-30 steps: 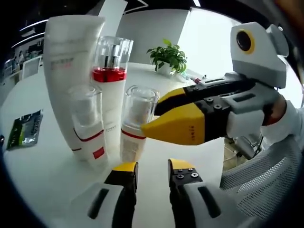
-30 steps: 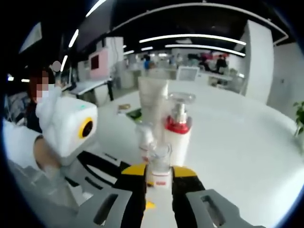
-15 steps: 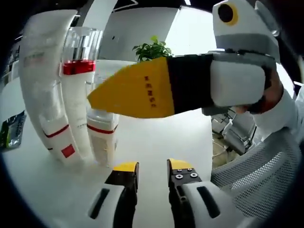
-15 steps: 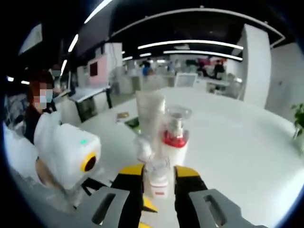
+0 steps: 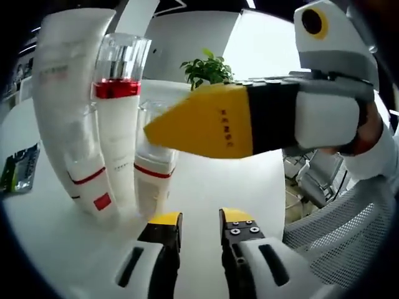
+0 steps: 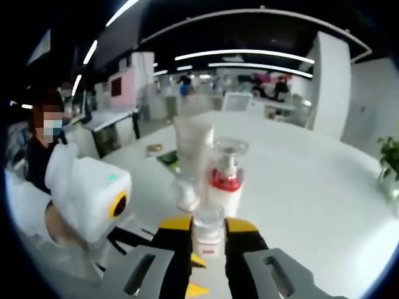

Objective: Arrange the skincare products in the storage area until every visible bottle or jar stands upright without overlapping.

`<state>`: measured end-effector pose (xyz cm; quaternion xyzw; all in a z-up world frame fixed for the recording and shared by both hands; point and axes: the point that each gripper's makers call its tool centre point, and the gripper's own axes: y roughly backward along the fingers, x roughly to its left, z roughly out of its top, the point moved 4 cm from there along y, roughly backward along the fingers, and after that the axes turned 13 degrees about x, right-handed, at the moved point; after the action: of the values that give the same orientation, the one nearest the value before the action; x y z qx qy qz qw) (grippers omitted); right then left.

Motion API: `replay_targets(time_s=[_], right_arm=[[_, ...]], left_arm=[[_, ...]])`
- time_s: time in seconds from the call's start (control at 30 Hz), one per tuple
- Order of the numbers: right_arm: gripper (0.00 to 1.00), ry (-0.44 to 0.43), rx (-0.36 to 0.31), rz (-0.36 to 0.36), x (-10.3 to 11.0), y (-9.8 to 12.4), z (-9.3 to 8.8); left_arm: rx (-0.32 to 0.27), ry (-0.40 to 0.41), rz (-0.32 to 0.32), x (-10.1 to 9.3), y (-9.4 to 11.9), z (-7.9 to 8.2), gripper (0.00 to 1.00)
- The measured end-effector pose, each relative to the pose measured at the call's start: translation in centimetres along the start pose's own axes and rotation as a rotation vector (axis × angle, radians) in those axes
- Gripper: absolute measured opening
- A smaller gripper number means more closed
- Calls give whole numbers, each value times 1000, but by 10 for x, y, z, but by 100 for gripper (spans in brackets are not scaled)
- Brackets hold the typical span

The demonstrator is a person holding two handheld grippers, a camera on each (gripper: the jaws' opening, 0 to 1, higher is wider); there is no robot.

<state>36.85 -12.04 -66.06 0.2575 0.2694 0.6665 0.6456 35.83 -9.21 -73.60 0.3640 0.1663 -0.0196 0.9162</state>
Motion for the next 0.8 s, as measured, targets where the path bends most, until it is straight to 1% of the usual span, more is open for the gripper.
replay_targets(time_s=[0.07,0.17,0.23,0.3,0.33,0.4,0.47,0.6,0.8], right_arm=[[11,4,0,-6,2,0,0],[11,-5,1,-32,-1,-1,1],[11,-27,1,-43,-2,-1,1],[11,-35,3,-57,-3,-1,1],[11,-36,2,-71,-3,-1,1],[11,-44,0,-93,-4,0,0],[11,-58,1,-105,-5,0,0],[11,-89,-4,-130,-5,-2,2],[11,-101,11,-170,-3,-6,6]], left_arm=[[-4,-3,-1,0,1,1,20],[-15,-9,11,2,5,3,20],[-27,6,17,5,7,5,20],[-41,32,-3,4,10,9,20],[-61,37,-6,5,12,13,19],[-69,32,2,7,14,15,19],[-73,45,7,9,14,15,19],[-67,41,14,10,14,13,20],[-82,57,-14,2,13,14,20]])
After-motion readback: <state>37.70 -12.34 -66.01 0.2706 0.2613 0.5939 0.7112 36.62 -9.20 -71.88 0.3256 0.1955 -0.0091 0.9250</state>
